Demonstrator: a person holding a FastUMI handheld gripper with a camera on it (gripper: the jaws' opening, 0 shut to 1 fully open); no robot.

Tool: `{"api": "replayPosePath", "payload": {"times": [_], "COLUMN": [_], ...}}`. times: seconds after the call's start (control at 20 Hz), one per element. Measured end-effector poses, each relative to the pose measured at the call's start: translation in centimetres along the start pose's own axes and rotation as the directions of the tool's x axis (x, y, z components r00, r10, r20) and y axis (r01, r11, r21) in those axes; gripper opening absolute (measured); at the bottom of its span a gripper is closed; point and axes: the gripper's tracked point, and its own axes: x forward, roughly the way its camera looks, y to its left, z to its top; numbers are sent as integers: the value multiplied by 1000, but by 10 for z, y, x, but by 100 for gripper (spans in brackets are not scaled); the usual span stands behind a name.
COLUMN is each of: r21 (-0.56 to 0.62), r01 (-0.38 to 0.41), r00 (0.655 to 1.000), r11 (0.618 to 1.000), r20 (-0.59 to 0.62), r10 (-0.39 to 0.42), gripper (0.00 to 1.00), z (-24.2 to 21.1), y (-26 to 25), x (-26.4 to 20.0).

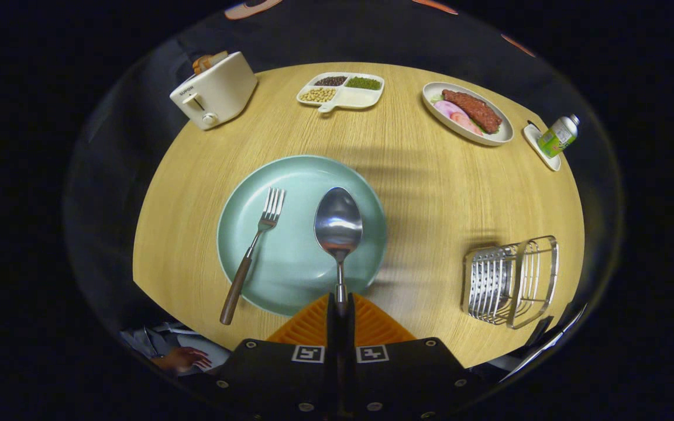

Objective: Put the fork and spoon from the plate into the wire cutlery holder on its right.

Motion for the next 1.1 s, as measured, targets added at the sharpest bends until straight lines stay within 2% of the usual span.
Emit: {"api": "replayPosePath", "payload": {"times": [0.3,0.55,0.75,1.1], "r21": [42,72,47,31], "r01": [33,108,132,141], "r00": [993,986,989,988], "r11": [999,992,990,990], "r20": [114,119,58,-68], "r10": [-38,-116,-135,-138], "gripper": [5,5,5,5], "z": [6,-11,-34,-68], "y": [-57,-125,-157,-179], "x": [-72,-95,-91,-60]}}
